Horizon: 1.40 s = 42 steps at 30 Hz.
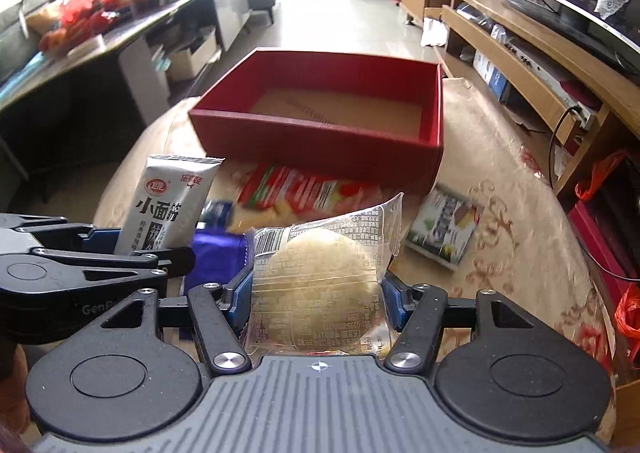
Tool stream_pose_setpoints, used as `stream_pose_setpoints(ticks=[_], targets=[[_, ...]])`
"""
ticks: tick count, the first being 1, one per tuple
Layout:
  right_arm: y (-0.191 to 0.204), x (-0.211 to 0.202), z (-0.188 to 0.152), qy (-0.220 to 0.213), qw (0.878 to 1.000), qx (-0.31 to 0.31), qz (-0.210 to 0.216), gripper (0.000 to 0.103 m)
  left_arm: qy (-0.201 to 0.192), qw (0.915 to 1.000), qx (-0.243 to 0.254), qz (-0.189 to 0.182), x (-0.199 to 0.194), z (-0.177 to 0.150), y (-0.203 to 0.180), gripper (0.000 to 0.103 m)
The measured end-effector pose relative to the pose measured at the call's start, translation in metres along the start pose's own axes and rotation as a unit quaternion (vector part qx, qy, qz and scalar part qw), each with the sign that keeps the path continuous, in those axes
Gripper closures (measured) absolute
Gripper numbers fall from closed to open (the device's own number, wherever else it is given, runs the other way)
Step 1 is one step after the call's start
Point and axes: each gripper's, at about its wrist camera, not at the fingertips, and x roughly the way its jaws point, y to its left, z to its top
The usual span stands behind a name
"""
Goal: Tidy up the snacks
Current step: 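Carry both held snacks over the red box with both tools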
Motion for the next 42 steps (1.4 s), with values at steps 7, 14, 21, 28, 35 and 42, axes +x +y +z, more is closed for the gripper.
stream_pose_setpoints(ticks=[7, 14, 21, 28, 35, 42], targets=[[-0.013, 0.011, 0.029, -0.018, 1.0, 0.022, -0.01, 0.034, -0.018, 0.9998, -0.003, 0.006, 0.016, 0.037, -0.004, 0.064], [-0.027, 0.026, 0.058, -0.038, 0.998, 0.044, -0.016, 0.034, -0.031, 0.9994, -0.001, 0.014, 0.031, 0.067, -0.006, 0.064], [-0.035, 0.042, 0.079, -0.047, 0.997, 0.058, -0.024, 0.034, -0.035, 0.9991, -0.003, 0.023, 0.049, 0.092, -0.006, 0.064], [-0.043, 0.057, 0.098, -0.052, 0.996, 0.064, -0.029, 0.034, -0.043, 0.9986, -0.005, 0.031, 0.068, 0.116, -0.006, 0.064], [-0.047, 0.076, 0.118, -0.057, 0.996, 0.063, -0.028, 0.034, -0.049, 0.9979, -0.011, 0.04, 0.088, 0.136, -0.002, 0.065], [-0.051, 0.096, 0.13, -0.06, 0.996, 0.063, -0.025, 0.034, -0.048, 0.9976, -0.016, 0.047, 0.111, 0.152, 0.0, 0.066]])
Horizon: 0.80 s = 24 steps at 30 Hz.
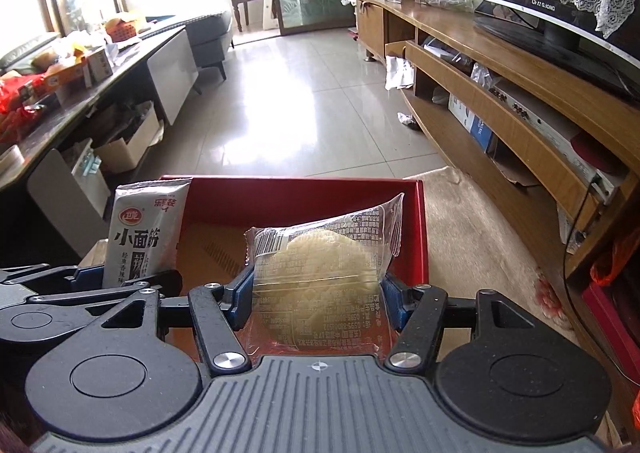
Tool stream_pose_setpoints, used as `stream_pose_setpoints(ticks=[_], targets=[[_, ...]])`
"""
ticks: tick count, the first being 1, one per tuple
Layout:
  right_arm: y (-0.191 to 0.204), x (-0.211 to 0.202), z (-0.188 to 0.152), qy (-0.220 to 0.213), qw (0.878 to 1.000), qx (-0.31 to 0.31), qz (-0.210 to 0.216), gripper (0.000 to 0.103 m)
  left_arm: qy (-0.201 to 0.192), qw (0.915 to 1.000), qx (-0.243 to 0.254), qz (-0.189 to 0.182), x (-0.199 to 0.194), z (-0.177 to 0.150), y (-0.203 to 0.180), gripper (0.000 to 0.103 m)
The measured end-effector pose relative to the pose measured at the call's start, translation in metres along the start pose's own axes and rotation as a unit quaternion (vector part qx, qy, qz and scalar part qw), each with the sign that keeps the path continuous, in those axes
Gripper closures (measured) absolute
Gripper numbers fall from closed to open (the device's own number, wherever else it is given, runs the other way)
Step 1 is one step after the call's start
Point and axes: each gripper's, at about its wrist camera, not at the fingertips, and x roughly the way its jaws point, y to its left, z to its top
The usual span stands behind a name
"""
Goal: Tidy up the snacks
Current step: 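Carry both held snacks over the red box with both tools, then lower both snacks into the red box and open both tools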
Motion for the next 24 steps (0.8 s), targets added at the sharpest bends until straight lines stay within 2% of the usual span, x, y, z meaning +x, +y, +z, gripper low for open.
stream_pose_setpoints(ticks=[11, 16, 19, 24], targets=[[-0.01, 0.042, -0.004, 0.017, 1.0, 0.022, 0.01, 0.034, 0.024, 0.9996, 0.005, 0.015, 0.046, 0.003, -0.006, 0.067], [-0.006, 0.058, -0.009, 0.028, 1.0, 0.008, 0.005, 0.034, 0.042, 0.9988, 0.005, 0.025, 0.065, -0.003, -0.005, 0.068], [0.001, 0.06, -0.008, 0.023, 1.0, -0.014, -0.006, 0.032, 0.049, 0.9983, 0.001, 0.032, 0.07, -0.004, -0.002, 0.067], [0.001, 0.059, -0.006, 0.019, 1.0, -0.018, 0.001, 0.029, 0.044, 0.9981, 0.005, 0.043, 0.067, -0.004, 0.0, 0.064]])
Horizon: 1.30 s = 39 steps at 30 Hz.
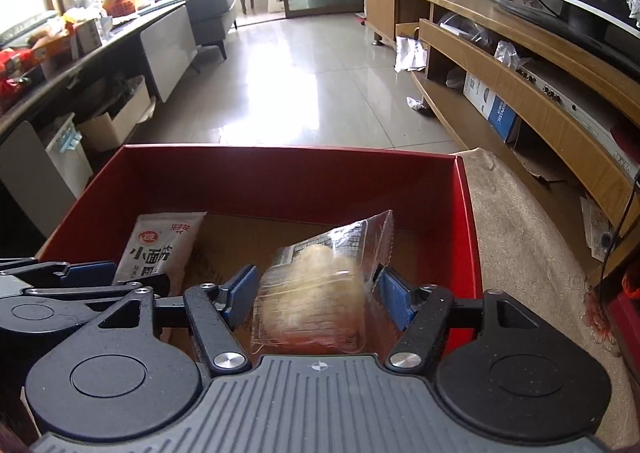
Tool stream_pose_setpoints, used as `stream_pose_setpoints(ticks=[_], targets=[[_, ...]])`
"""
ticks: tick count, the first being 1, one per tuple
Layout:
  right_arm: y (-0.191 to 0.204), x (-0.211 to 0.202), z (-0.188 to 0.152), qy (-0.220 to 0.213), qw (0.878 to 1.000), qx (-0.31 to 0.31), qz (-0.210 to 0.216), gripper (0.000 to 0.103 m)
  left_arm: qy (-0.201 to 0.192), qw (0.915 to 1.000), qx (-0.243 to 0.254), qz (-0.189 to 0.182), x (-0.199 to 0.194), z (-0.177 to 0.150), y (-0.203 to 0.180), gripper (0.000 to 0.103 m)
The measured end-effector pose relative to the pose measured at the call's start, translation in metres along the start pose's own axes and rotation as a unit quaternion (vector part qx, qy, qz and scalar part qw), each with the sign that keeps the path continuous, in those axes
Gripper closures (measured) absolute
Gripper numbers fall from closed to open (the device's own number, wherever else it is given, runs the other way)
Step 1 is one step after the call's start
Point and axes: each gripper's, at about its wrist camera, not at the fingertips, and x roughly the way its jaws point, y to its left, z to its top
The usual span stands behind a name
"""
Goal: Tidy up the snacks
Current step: 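Lower both snacks into the red box and open both tools, then move left tool to the purple bag while right tool approaches the yellow-red chip bag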
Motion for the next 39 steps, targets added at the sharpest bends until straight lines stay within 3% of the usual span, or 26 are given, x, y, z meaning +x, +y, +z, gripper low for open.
stream_pose_setpoints(ticks=[6, 17, 29, 39], targets=[[-0.003, -0.005, 0.003, -0.004, 1.0, -0.005, -0.005, 0.019, -0.008, 1.0, 0.002, 0.001, -0.012, 0.002, 0.004, 0.058], [-0.002, -0.034, 0.01, -0.028, 1.0, -0.005, -0.005, 0.017, -0.025, 0.9994, -0.016, -0.017, -0.046, 0.001, 0.017, 0.05], [0.007, -0.067, 0.0, -0.029, 0.999, -0.011, -0.013, 0.017, -0.016, 0.9986, -0.029, -0.041, -0.081, -0.026, 0.027, 0.045], [0.012, -0.102, -0.032, -0.012, 0.998, -0.046, -0.03, 0.017, -0.001, 0.9972, -0.029, -0.069, -0.11, -0.065, 0.032, 0.042]])
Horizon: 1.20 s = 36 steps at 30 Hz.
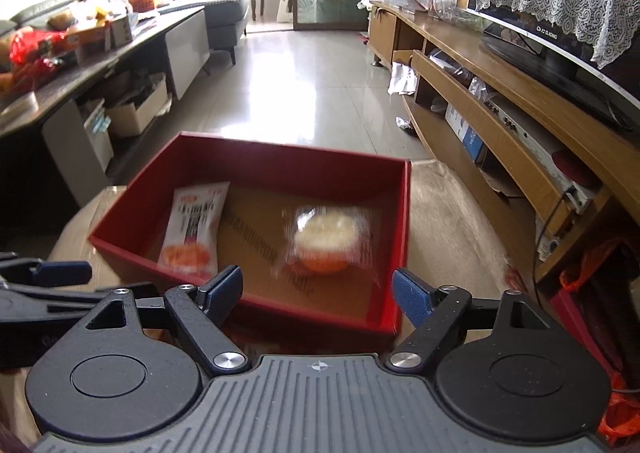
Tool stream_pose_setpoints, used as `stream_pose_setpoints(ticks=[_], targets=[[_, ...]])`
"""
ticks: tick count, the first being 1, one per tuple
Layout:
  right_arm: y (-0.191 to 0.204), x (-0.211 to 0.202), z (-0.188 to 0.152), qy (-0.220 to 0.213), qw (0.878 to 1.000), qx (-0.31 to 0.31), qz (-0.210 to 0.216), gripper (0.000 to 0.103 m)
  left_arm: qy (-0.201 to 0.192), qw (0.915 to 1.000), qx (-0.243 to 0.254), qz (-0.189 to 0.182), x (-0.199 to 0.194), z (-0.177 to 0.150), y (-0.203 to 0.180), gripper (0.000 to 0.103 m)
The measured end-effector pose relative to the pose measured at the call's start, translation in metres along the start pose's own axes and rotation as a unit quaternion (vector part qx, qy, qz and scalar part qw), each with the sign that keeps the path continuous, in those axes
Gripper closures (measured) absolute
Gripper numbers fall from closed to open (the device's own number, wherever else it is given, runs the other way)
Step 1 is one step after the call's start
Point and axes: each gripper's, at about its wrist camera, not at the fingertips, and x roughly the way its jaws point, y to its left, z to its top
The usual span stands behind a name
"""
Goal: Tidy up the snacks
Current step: 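Move left tool to the purple bag while right tool approaches the yellow-red chip bag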
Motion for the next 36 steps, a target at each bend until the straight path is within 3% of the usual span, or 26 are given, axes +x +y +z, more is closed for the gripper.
stream_pose_setpoints(ticks=[20, 32, 36], targets=[[0.013, -0.044, -0.058, 0.04, 0.998, -0.016, 0.036, 0.016, 0.057, 0.9975, -0.04, 0.002, -0.032, -0.084, 0.042, 0.041], [-0.007, -0.064, -0.081, 0.042, 0.999, 0.007, 0.026, 0.015, 0.087, 0.9953, -0.025, -0.036, -0.02, -0.095, -0.006, 0.041], [-0.022, -0.065, -0.087, 0.048, 0.998, 0.02, 0.019, 0.015, 0.094, 0.9953, -0.015, -0.018, -0.005, -0.095, -0.031, 0.039]])
